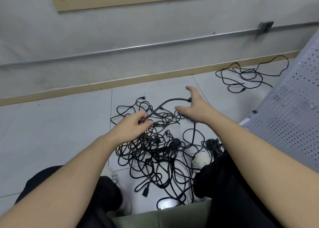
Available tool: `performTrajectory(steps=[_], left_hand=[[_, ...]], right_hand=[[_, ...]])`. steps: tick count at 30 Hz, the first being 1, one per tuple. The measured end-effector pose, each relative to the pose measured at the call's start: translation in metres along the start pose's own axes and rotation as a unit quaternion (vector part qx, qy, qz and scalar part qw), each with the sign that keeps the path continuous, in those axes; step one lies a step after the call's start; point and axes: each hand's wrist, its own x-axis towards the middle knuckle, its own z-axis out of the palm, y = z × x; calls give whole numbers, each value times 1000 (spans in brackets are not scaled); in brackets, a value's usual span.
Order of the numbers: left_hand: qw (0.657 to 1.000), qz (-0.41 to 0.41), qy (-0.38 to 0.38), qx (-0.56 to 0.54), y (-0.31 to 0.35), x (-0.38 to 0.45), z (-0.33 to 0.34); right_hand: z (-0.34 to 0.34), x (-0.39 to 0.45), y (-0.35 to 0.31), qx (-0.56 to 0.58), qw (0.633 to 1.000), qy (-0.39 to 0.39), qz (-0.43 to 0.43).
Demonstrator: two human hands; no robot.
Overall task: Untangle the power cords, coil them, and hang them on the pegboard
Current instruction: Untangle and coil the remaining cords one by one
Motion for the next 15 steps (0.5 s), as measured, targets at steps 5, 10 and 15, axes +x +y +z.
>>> performTrajectory(steps=[5,10,15], left_hand=[[998,36,2,-52,10,-3,0],[995,60,-29,-80,13,-5,-6],[982,9,-92,-162,8,-5,-16]], right_hand=[[19,-5,-17,-115,975,-117,-151],[42,-13,-29,-37,961,-192,-197],[26,-14,-34,198,953,-174,-152]])
